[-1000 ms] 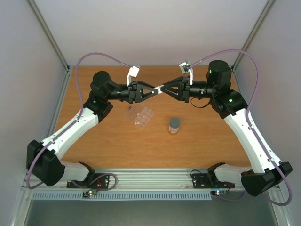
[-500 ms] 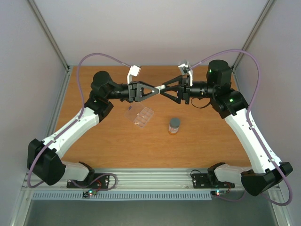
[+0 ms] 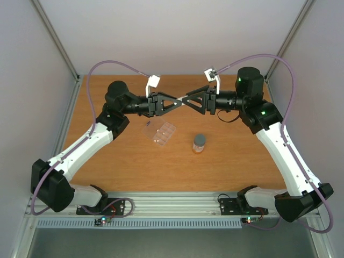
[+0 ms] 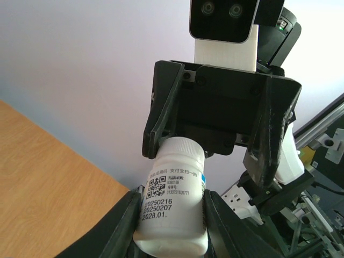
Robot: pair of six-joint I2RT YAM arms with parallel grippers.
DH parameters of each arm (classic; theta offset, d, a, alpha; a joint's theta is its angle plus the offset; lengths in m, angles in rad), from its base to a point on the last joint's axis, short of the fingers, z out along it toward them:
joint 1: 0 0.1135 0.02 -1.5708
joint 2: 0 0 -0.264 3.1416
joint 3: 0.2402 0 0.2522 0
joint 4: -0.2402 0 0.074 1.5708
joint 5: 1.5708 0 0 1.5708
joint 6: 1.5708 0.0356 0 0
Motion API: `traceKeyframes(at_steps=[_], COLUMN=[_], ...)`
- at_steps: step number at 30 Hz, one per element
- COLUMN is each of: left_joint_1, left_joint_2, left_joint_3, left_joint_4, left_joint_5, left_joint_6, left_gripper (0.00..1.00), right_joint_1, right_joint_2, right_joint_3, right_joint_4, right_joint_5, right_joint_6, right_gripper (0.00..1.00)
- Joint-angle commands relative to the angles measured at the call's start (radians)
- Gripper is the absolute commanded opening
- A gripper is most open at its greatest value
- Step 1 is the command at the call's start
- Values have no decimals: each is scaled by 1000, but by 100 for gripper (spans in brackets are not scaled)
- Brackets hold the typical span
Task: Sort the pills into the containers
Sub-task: Unscrew the lid of the pill bottle.
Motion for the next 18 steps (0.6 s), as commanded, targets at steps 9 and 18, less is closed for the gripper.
traceKeyframes(at_steps=[9, 18], left_joint_1=[4, -2], left_joint_2=[-51, -53], left_joint_3=[10, 30], left_joint_4=[-19, -96], left_joint_5=[-70, -89], left_joint_6=[112, 219], left_gripper=[0, 0], right_joint_1=[-26, -26], right_joint_2=[12, -9], right_joint_3=[7, -63], right_joint_4=[33, 83], right_joint_5=[58, 45], right_joint_6=[314, 468], right_gripper=[58, 54])
